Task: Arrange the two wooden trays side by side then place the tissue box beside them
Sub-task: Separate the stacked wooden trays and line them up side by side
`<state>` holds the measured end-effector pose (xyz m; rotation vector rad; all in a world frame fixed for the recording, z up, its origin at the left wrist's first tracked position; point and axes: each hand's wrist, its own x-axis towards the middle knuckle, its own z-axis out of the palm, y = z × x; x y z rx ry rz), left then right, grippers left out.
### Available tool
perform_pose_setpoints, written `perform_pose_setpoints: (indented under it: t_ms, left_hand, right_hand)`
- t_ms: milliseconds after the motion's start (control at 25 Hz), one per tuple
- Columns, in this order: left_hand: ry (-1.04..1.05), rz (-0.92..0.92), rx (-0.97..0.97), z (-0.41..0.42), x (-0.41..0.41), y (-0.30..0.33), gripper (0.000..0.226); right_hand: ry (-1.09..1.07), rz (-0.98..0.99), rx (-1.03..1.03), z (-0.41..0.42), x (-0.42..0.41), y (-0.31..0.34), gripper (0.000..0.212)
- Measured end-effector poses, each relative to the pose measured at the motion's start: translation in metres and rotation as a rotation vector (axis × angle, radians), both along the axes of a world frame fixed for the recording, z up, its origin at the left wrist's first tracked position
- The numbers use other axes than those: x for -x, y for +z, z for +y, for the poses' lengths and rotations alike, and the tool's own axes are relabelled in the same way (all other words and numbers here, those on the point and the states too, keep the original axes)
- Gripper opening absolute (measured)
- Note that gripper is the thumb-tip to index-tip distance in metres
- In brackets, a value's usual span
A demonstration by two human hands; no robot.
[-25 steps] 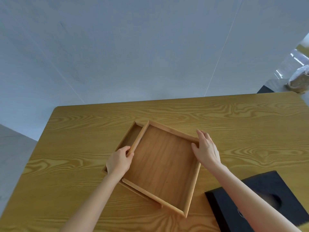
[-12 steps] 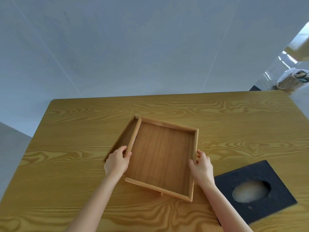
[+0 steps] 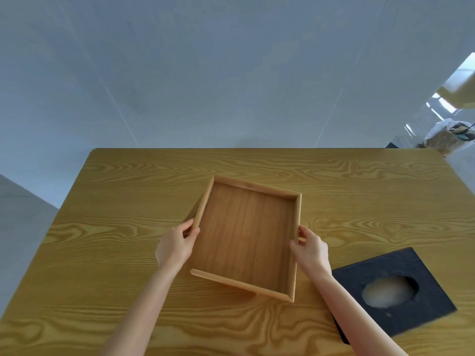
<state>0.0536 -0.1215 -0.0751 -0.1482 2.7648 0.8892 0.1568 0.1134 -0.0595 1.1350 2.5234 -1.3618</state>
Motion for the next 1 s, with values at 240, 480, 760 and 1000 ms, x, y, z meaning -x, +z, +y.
perform_pose_setpoints:
  t_ms: [240, 480, 760, 1000]
  left_hand:
    - [0.005, 0.079, 0.013, -0.043, 0.025, 0.019, 0.04]
    - [0.001, 0.113, 0.028, -0.095, 0.067, 0.029, 0.041]
    - [0.049, 0.147, 0.017, -0.154, 0.128, 0.033, 0.042]
    - [0.116, 0.145, 0.016, -0.182, 0.168, 0.024, 0.04]
  right_hand:
    - [0.064, 0.076, -0.022, -0.036, 0.034, 0.014, 0.051]
    - [0.091, 0.071, -0.017, -0.082, 0.084, 0.018, 0.051]
    - [0.106, 0.059, -0.003, -0.141, 0.154, 0.02, 0.027]
    - [0.158, 0.041, -0.026, -0.17, 0.205, 0.011, 0.029]
